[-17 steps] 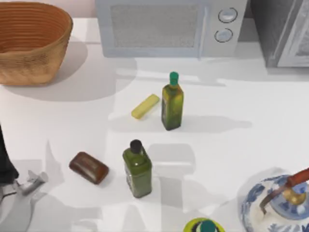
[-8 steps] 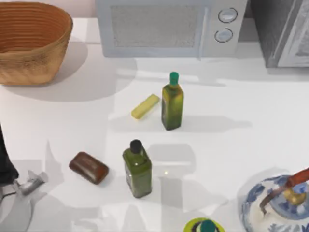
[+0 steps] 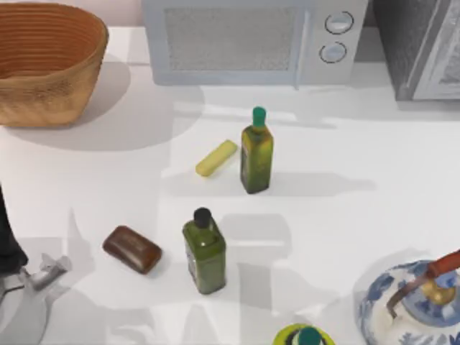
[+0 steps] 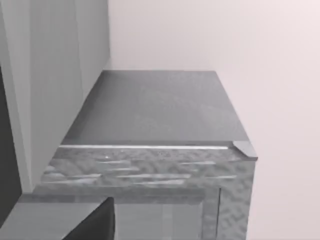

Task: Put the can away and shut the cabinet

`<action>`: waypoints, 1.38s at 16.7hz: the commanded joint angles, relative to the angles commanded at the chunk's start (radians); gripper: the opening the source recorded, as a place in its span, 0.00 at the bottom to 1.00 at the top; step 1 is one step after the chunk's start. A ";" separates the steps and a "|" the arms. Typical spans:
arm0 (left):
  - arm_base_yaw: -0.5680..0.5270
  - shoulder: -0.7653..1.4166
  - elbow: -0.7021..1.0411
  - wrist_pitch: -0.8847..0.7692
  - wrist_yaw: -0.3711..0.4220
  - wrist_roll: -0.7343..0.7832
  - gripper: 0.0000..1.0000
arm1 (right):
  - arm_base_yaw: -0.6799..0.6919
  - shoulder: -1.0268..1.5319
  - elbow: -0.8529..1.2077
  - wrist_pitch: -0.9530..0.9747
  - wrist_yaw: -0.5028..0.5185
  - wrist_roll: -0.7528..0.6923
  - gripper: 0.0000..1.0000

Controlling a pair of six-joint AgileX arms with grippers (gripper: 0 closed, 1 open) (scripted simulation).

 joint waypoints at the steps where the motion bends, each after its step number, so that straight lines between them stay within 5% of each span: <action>1: 0.000 0.000 0.000 0.000 0.000 0.000 1.00 | 0.030 0.002 0.002 -0.003 0.026 -0.004 1.00; 6: 0.000 0.000 0.000 0.000 0.000 0.000 1.00 | 0.332 0.012 0.013 -0.025 0.313 -0.022 1.00; 16: 0.000 0.000 0.000 0.000 0.000 0.000 1.00 | 1.233 -0.035 -0.002 -0.047 1.232 -0.014 1.00; 20: 0.000 0.000 0.000 0.000 0.000 0.000 1.00 | 1.418 -0.053 -0.022 -0.053 1.419 -0.003 1.00; 23: 0.000 0.000 0.000 0.000 0.000 0.000 1.00 | 1.450 -0.056 -0.029 -0.056 1.451 -0.001 1.00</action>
